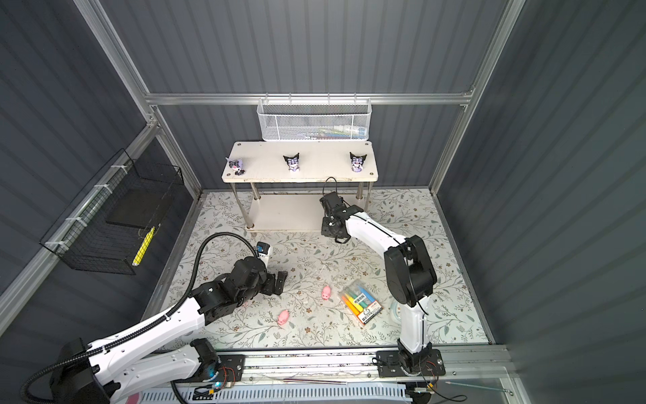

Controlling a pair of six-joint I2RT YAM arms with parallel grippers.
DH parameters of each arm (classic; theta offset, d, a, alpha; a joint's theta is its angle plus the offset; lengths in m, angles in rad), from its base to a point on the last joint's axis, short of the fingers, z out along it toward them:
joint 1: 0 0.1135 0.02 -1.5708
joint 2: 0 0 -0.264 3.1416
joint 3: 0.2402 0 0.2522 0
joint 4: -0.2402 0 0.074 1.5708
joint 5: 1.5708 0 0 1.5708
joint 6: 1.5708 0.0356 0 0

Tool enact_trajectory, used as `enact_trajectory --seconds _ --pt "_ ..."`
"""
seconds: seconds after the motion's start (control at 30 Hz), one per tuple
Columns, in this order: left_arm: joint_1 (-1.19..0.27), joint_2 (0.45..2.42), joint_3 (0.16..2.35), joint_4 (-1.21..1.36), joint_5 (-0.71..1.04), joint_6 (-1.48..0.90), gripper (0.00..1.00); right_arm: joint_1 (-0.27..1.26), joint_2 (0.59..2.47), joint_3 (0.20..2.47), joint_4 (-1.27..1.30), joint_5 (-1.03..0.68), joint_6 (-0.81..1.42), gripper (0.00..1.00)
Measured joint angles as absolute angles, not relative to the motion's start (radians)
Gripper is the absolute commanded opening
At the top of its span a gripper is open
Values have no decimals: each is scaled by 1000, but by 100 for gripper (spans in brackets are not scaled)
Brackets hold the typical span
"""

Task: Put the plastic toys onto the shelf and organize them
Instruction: 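Carry the pink pig with the right gripper to the lower shelf, then open the right gripper to set the pig beside the other pigs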

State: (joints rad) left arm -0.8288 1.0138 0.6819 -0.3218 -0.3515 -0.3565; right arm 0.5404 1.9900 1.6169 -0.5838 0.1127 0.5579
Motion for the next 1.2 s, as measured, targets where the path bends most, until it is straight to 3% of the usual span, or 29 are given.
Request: enact_trajectory --seconds 0.6,0.87,1.2 --pt "-770 1056 706 -321 -340 -342 100 531 2205 1889 -670 99 485 27" --pt "-768 1055 706 -322 -340 -342 100 517 2215 1893 -673 91 484 41" --pt "-764 1009 706 -339 -334 -344 100 523 2185 1864 -674 70 478 50"
